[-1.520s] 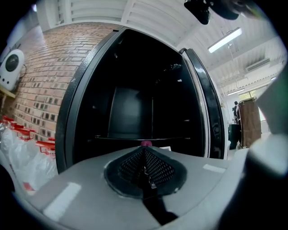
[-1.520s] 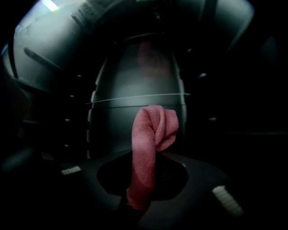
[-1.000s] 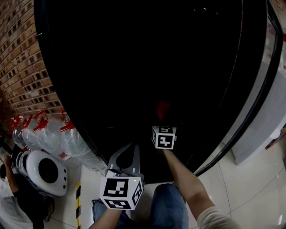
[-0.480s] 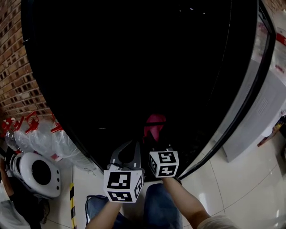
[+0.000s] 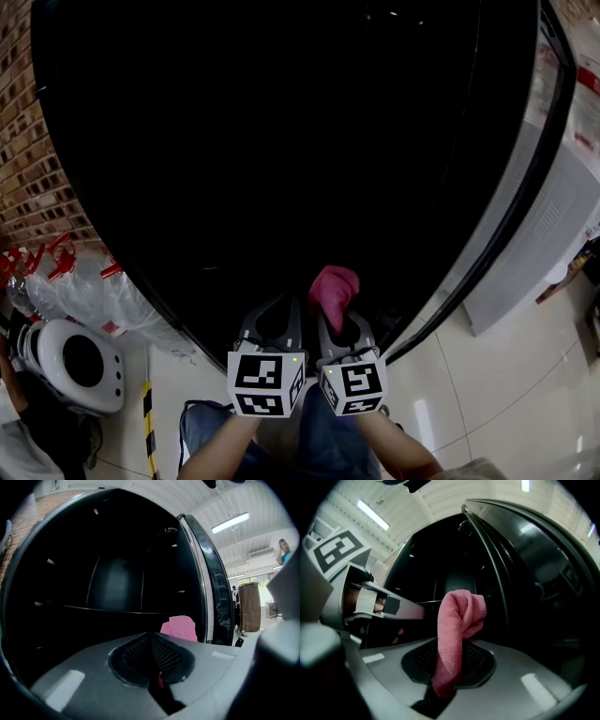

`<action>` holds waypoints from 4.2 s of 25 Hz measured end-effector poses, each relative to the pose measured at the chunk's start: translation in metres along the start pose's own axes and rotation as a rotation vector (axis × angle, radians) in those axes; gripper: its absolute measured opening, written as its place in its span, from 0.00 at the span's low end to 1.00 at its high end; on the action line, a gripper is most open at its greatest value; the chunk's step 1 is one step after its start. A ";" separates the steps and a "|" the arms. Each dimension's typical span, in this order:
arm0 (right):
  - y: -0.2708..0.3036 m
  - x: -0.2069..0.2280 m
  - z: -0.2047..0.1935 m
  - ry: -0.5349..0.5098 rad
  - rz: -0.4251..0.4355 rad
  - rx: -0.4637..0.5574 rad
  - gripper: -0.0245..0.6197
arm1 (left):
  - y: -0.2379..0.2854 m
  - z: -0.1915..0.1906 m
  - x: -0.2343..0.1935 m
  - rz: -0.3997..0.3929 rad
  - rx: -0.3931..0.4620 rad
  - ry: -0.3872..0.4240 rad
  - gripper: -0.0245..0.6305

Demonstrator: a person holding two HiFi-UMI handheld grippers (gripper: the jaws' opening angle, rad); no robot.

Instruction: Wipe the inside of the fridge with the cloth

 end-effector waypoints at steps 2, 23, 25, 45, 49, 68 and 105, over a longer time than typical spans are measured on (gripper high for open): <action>0.000 0.001 0.002 0.001 0.002 0.003 0.13 | 0.001 0.001 0.001 -0.007 0.001 0.003 0.06; -0.034 -0.035 0.292 0.061 0.110 0.059 0.13 | -0.052 0.241 0.056 -0.015 0.060 -0.003 0.06; -0.041 -0.036 0.322 0.065 0.109 0.045 0.13 | -0.061 0.270 0.064 -0.015 0.057 -0.003 0.06; -0.073 0.039 0.489 -0.030 0.124 0.128 0.13 | -0.066 0.410 0.153 -0.045 0.058 -0.050 0.06; -0.082 0.074 0.491 -0.020 0.245 0.140 0.13 | -0.049 0.400 0.186 0.054 0.048 -0.047 0.06; -0.081 0.292 0.435 -0.113 0.250 0.153 0.13 | 0.012 0.383 0.298 0.267 0.051 -0.052 0.06; -0.104 0.118 0.320 -0.084 0.264 0.020 0.13 | -0.041 0.304 0.235 0.255 0.010 -0.076 0.06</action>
Point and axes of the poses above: the fingertips, and each gripper's own axes: y forward along the fingers, x to its right, z out of its top, the point moved 5 cm from there along -y, backward along the fingers, and after that the axes turned 6 degrees about x, right-handed, at the moved point
